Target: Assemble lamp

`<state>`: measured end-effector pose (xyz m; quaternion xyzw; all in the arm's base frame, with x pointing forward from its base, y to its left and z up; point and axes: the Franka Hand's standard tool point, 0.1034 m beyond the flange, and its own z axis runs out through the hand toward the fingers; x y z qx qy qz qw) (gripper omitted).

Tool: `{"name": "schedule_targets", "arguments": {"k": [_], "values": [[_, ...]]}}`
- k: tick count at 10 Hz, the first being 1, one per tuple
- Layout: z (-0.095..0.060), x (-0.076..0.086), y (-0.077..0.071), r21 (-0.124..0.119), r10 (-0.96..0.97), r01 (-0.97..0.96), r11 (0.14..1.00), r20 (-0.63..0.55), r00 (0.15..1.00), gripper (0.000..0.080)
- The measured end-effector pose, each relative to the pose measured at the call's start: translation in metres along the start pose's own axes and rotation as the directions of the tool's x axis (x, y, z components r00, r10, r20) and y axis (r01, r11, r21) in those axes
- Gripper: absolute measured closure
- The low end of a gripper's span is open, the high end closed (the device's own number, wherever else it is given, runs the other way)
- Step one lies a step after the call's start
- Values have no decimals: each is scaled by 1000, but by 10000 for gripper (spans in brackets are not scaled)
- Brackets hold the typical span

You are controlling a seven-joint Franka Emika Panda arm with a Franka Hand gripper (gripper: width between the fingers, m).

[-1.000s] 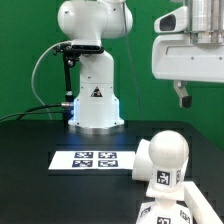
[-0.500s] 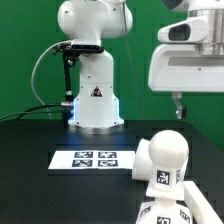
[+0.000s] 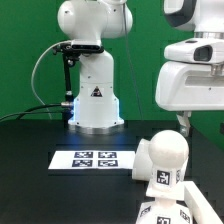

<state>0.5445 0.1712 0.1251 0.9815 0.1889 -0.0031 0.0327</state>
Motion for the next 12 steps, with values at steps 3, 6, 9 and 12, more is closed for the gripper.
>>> {"name": "schedule_targets", "arguments": {"k": [3,6,9,12], "values": [[18,-10,3,-44,-250,249,967,-3,968,101],[37,-25,14,-70,-376,377,923,36,926,101],[40,-27,15,-67,-365,368,927,55,929,101],[58,-32,3,-102,-310,352,931,290,905,101]]}}
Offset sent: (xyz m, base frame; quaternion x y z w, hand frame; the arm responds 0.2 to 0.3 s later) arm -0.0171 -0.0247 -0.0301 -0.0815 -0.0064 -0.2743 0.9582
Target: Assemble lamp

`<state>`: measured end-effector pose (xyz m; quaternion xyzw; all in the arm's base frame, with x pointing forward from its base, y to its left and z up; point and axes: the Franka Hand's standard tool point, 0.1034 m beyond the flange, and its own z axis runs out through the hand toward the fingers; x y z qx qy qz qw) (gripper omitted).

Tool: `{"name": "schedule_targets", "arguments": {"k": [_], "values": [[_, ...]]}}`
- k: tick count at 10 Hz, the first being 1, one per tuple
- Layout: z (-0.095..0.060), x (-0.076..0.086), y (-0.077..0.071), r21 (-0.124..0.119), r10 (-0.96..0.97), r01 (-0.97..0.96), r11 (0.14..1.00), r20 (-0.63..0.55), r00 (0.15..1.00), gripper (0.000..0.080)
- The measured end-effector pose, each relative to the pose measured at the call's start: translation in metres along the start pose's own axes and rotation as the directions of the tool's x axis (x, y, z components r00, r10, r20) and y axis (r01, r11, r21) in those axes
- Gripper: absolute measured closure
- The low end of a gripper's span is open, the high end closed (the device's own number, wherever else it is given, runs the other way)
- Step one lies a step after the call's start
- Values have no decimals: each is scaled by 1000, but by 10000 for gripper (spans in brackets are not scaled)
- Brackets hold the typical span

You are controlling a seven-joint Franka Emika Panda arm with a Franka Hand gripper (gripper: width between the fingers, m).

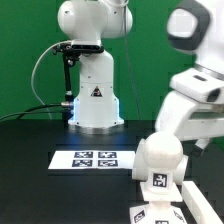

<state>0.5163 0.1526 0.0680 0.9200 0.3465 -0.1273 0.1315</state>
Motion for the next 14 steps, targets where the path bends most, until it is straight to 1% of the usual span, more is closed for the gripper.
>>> {"name": "schedule_targets", "arguments": {"k": [1,2,4,5,7,8,9,10,12,13,14], "values": [[7,6,-4,-11,-22,22,1000,57,998,101],[11,5,-6,-12,-11,12,1000,117,993,101],[12,5,-6,-10,-3,5,1000,214,977,101],[13,-1,-7,-6,3,-1,1000,283,959,101],[17,-7,-7,-4,11,-10,1000,414,910,101],[18,-11,-5,-32,76,-69,997,490,868,101],[17,-10,1,-67,149,-134,989,528,836,101],[18,-4,5,-72,145,-126,989,504,852,101],[18,-6,6,-73,151,-132,989,504,851,101],[19,-6,5,-84,173,-151,985,505,846,101],[26,-4,-3,-109,218,-188,976,508,833,101]]}}
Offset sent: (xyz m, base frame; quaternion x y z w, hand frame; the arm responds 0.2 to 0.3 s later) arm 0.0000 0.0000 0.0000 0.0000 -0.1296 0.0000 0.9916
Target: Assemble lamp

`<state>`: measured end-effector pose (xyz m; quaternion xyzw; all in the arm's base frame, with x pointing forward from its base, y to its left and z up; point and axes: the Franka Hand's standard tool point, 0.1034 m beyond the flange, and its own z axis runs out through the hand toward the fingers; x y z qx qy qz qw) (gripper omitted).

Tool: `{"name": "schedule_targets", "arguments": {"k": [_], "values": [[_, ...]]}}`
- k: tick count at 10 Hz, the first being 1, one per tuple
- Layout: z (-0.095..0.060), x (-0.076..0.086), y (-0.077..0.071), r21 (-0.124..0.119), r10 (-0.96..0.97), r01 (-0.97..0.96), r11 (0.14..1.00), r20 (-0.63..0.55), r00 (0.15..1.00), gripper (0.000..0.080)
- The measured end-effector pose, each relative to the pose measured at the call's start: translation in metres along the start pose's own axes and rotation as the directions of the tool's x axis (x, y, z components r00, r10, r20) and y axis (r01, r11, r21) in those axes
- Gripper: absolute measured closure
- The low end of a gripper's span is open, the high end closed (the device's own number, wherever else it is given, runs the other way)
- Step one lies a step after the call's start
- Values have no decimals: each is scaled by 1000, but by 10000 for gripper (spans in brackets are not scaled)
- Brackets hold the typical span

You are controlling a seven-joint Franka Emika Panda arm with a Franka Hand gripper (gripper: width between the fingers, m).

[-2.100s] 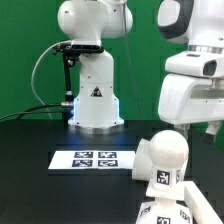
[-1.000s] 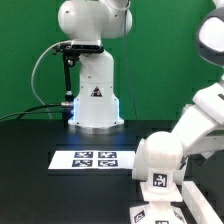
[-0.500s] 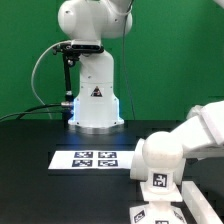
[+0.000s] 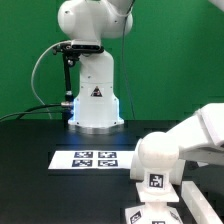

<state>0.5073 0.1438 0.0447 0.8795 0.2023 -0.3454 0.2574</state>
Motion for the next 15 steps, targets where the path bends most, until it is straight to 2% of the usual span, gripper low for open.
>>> {"name": "schedule_targets", "arguments": {"k": [3,5,8,9,10,12,13,14,15], "values": [[11,0,-12,-6,73,-73,997,30,997,101],[14,-3,-9,-8,70,-70,998,34,997,101],[28,-12,-4,2,72,-72,997,53,996,101],[27,-12,-4,3,74,-74,997,53,996,242],[28,-12,-3,4,74,-75,997,53,996,242],[28,-12,-2,5,76,-77,997,54,996,559],[28,-12,-2,6,77,-77,997,55,996,559],[29,-12,-1,7,78,-78,997,57,995,697],[28,-15,1,8,79,-80,997,66,995,741]]}}
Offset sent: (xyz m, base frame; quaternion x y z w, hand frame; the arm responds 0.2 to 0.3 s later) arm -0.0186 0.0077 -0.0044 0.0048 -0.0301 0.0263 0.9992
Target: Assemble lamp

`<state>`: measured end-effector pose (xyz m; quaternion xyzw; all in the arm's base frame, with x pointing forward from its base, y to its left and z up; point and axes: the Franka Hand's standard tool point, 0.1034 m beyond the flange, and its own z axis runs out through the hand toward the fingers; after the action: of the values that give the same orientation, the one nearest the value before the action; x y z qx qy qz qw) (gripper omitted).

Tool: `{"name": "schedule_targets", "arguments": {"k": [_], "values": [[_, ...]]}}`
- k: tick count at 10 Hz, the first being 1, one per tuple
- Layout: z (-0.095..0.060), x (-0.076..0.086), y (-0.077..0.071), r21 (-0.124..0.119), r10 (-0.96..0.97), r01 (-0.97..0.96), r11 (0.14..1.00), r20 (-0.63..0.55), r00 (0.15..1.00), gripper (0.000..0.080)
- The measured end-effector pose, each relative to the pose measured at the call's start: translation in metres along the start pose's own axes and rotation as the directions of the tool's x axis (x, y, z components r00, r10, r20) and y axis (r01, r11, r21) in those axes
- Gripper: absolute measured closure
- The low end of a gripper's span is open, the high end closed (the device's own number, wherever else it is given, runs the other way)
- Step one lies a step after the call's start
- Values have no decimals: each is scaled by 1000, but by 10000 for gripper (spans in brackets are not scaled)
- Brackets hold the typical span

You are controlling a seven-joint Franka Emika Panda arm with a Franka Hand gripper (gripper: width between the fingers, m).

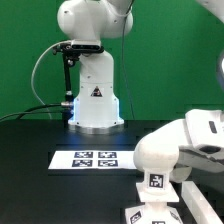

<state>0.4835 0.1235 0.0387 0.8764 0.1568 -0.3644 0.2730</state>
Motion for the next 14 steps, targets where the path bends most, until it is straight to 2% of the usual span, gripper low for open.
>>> {"name": "schedule_targets", "arguments": {"k": [1,2,3,5,6,7,8,9,10,11,12,13,14], "values": [[-8,-9,10,18,-1,0,1000,6,1000,741],[-23,-25,30,82,22,-22,996,8,1000,749],[-37,-40,56,158,55,-56,986,12,998,749],[-54,-59,106,267,129,-123,956,-4,992,749],[-64,-74,140,319,185,-165,933,-33,982,749],[-63,-79,155,336,218,-196,921,-28,976,749],[-64,-69,152,332,223,-191,924,-62,973,749],[-74,-59,152,344,247,-179,922,-167,954,749],[-76,-62,150,360,262,-166,918,-236,936,749],[-74,-67,149,370,266,-160,915,-255,929,749],[-92,-73,159,414,291,-154,897,-292,911,749],[-113,-89,178,467,338,-154,871,-342,877,749],[-132,-102,200,514,401,-140,846,-442,803,749]]}}
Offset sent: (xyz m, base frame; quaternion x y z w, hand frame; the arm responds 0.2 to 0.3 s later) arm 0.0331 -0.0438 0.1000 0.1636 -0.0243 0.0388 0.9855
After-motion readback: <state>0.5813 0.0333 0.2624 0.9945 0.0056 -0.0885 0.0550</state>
